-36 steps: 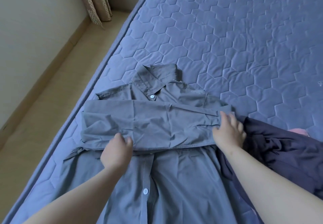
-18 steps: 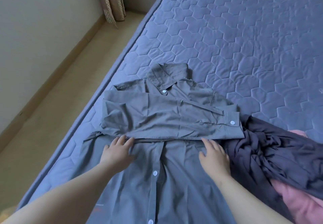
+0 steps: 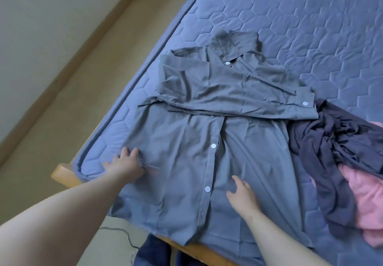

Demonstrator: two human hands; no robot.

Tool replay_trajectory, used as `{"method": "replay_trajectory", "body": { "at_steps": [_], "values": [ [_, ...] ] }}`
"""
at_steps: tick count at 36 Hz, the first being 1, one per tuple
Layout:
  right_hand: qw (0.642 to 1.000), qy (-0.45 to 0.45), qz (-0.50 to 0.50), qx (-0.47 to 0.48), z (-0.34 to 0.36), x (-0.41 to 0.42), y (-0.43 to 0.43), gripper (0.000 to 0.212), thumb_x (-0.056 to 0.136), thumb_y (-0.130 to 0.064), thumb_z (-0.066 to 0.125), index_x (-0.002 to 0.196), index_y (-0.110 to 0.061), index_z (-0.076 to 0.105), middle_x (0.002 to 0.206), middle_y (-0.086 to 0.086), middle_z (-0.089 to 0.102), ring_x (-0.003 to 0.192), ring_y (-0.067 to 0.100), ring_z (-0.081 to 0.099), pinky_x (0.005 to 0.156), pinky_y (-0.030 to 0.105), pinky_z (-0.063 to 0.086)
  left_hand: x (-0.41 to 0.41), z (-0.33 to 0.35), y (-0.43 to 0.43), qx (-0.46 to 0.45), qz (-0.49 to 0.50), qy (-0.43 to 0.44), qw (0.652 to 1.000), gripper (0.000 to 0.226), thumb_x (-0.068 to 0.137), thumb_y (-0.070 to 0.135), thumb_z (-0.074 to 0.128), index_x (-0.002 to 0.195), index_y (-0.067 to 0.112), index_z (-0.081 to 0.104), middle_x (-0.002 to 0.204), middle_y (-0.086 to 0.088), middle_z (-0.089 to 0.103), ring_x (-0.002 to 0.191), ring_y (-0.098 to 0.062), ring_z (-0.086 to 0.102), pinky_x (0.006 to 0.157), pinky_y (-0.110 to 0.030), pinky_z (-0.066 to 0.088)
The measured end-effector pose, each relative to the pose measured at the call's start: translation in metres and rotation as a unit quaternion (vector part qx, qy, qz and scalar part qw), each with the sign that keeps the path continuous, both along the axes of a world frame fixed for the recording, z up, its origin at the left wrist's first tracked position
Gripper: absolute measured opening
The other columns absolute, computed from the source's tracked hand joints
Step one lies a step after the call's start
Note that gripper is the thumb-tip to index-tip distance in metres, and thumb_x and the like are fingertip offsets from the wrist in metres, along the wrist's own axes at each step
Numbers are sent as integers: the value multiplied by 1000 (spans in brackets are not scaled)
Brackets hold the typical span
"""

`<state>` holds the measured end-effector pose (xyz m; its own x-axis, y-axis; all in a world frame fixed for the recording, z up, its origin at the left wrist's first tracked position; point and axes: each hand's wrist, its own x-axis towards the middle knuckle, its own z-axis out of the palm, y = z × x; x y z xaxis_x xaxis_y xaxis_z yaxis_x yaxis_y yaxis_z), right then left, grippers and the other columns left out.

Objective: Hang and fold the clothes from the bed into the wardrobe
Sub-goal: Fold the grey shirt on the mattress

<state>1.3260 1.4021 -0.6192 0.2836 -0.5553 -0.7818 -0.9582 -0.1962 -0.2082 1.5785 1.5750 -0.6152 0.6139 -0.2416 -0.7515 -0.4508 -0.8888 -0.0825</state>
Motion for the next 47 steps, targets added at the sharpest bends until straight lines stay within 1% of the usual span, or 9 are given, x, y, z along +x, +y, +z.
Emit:
{"method": "replay_trajectory", "body": {
  "at_steps": [5, 13, 17, 20, 23, 26, 32, 39, 47],
  "values": [
    [1000, -4, -10, -20, -11, 4, 49, 54, 92, -28, 48, 143, -22, 31, 150, -1, 30, 132, 25, 35, 104, 31, 33, 1, -19, 38, -108, 197, 2, 974, 80, 78, 33, 65, 141, 20, 17, 139, -16, 34, 120, -39, 47, 100, -48, 39],
    [999, -5, -18, -34, -13, -9, 102, 37, 89, -22, 53, 125, -23, 49, 130, 0, 46, 122, 22, 42, 99, 29, 36, -1, -25, 80, -115, 193, 38, 974, 30, 79, 25, 66, 99, 10, 49, 110, -14, 61, 98, -29, 55, 81, -37, 43],
    [996, -14, -93, -5, -9, -23, 105, 12, 83, -13, 54, 87, -24, 53, 96, 2, 58, 102, 26, 58, 85, 31, 46, -26, -13, 64, -81, 50, -147, 985, 57, 81, 21, 60, 133, 19, 36, 132, -10, 42, 122, -31, 39, 96, -40, 31],
    [992, -6, -129, 0, -3, -39, 108, 13, 87, -14, 51, 81, -26, 51, 92, 1, 62, 94, 24, 60, 80, 29, 46, -56, -16, 40, -218, -94, -161, 958, 52, 62, 8, 60, 114, 15, 58, 110, -12, 58, 99, -35, 56, 80, -42, 42],
    [985, -15, -170, -35, -1, -61, 107, 14, 88, -14, 52, 78, -24, 53, 91, 2, 64, 90, 25, 60, 77, 31, 48, -88, -4, 11, -265, -223, -93, 933, 40, 53, 13, 55, 91, 16, 66, 89, -7, 61, 79, -33, 62, 64, -38, 48],
    [970, -22, -218, -102, -1, -83, 100, 14, 86, -9, 54, 79, -20, 56, 96, 7, 64, 89, 28, 59, 75, 32, 46, -131, -6, -14, -240, -278, 39, 929, 31, 86, 16, 46, 115, 19, 54, 117, -3, 52, 111, -30, 48, 85, -35, 37],
    [901, -23, -346, -262, 1, -127, 68, 31, 82, 0, 57, 112, -4, 62, 118, 24, 51, 107, 41, 51, 89, 40, 39, -188, -20, -28, -185, -471, 127, 853, 49, 86, 34, 54, 133, 23, 40, 136, 0, 40, 124, -25, 35, 96, -36, 29],
    [848, -72, -480, -213, -13, -163, 25, 63, 86, -1, 53, 143, -18, 33, 141, 16, 42, 119, 34, 49, 99, 40, 37, -200, -32, -28, -168, -514, 51, 840, 46, 87, 11, 47, 131, 19, 38, 132, -5, 41, 119, -27, 39, 92, -34, 30],
    [812, -126, -521, -231, -17, -181, 22, 16, 87, 3, 54, 97, -2, 66, 102, 20, 65, 93, 36, 59, 73, 27, 37, -199, -36, -18, -201, -441, 86, 870, 24, 85, 6, 45, 99, 24, 55, 105, 1, 57, 107, -22, 47, 73, -26, 23]
  ]
}}
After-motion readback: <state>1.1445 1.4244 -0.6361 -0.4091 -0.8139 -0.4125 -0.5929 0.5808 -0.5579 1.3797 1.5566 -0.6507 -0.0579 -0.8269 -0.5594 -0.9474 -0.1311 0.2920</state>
